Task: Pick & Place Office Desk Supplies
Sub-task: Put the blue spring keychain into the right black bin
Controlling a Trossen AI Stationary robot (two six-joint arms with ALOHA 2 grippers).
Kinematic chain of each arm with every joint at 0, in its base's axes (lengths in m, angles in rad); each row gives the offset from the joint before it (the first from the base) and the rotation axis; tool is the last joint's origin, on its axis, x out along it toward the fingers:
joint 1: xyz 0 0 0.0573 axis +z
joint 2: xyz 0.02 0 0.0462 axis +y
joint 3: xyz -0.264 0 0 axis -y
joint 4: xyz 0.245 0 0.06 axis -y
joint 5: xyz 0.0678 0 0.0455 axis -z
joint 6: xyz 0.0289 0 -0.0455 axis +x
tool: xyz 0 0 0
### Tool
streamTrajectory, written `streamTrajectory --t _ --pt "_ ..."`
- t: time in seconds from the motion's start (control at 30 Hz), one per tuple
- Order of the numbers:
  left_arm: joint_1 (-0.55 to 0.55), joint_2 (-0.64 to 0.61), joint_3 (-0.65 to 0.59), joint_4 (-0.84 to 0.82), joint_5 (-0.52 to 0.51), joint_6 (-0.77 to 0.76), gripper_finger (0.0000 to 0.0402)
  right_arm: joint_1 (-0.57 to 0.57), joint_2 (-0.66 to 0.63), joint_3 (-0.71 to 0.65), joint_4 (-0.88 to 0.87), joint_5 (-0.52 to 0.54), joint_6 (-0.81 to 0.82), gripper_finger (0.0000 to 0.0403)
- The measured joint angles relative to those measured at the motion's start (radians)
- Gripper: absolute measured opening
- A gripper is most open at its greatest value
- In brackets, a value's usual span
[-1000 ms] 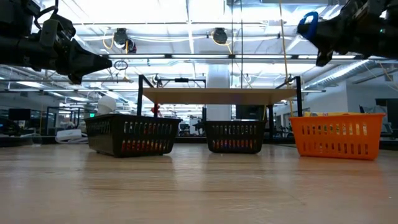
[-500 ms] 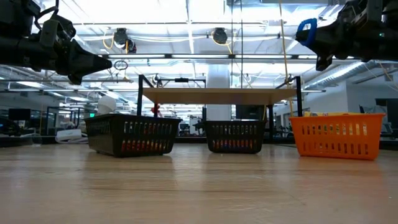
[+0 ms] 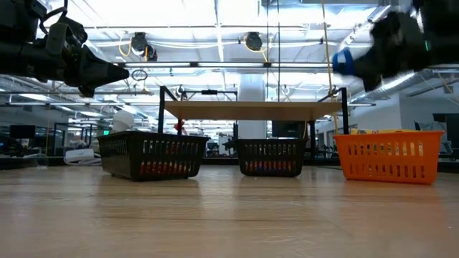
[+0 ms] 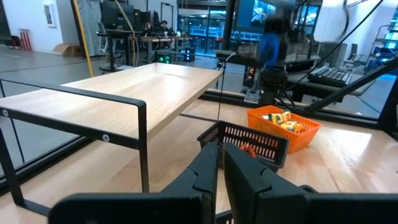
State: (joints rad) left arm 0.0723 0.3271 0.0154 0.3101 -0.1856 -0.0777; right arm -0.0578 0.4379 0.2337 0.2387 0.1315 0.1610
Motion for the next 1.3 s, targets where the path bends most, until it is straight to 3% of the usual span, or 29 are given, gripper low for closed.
streamTrajectory --t 0.3,0.53,0.93,1.3 --pt "0.000 0.000 0.000 -0.001 0.000 0.005 0.0026 0.001 0.344 0.414 -0.352 -0.001 -0.004 0.0006" --pt "0.000 0.000 -0.001 0.000 0.000 0.017 0.0026 0.006 0.620 0.590 -0.472 -0.003 0.011 0.0006" --pt "0.000 0.000 -0.001 -0.001 0.001 0.012 0.0026 0.064 0.930 0.726 -0.518 0.002 0.007 0.0006" --pt "0.000 0.000 -0.001 0.000 0.001 -0.010 0.0026 0.071 1.112 0.775 -0.559 0.006 0.011 0.0006"
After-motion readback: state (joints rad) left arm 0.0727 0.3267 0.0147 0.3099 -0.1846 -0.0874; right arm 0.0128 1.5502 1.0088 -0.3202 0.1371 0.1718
